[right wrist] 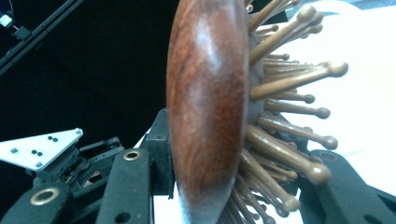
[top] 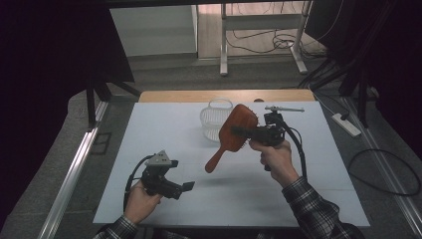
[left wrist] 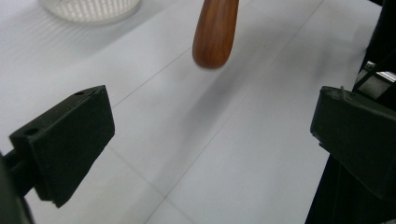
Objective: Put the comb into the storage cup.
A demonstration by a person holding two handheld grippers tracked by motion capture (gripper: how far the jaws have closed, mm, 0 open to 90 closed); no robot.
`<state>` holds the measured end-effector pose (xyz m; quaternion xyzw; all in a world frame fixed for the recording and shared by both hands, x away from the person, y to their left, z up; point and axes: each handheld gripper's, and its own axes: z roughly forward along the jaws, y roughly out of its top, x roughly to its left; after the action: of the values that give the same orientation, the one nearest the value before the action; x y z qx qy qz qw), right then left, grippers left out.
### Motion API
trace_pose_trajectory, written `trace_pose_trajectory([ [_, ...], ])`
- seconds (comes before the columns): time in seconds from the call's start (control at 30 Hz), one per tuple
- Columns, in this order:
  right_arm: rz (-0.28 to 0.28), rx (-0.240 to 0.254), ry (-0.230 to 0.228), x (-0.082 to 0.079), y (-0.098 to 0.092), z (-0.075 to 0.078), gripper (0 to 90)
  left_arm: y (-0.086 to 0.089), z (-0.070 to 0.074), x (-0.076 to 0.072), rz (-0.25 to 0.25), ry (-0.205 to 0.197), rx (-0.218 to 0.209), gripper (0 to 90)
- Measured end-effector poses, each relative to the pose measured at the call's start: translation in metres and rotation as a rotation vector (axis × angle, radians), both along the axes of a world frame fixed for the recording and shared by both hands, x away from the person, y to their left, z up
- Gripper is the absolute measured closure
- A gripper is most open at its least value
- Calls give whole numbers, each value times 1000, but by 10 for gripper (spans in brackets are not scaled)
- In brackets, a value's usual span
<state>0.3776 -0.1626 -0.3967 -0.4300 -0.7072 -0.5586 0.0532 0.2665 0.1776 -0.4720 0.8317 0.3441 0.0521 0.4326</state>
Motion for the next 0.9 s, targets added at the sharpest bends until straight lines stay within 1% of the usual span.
trace_pose_trajectory([
  [0.1, -5, -2, -7, 3, 0, 2, 534, 6, -1, -4, 18, 1, -8, 0],
  [0.2, -9, -2, -11, 6, 1, 3, 534, 12, -2, -7, 35, -5, -6, 0],
  [0.37, -17, -5, -13, 11, 2, 4, 534, 20, -5, -12, 47, -6, 12, 0],
  [0.47, -23, -7, -16, 14, 2, 5, 534, 26, -6, -15, 59, 2, -4, 0],
  [0.57, -29, -7, -16, 16, 2, 6, 534, 32, -7, -18, 72, 2, -17, 0],
  [0.7, -39, -8, -19, 20, 2, 7, 534, 39, -8, -23, 87, 10, -29, 0],
  [0.9, -53, -8, -22, 25, 3, 9, 534, 47, -10, -28, 107, 9, -17, 0],
])
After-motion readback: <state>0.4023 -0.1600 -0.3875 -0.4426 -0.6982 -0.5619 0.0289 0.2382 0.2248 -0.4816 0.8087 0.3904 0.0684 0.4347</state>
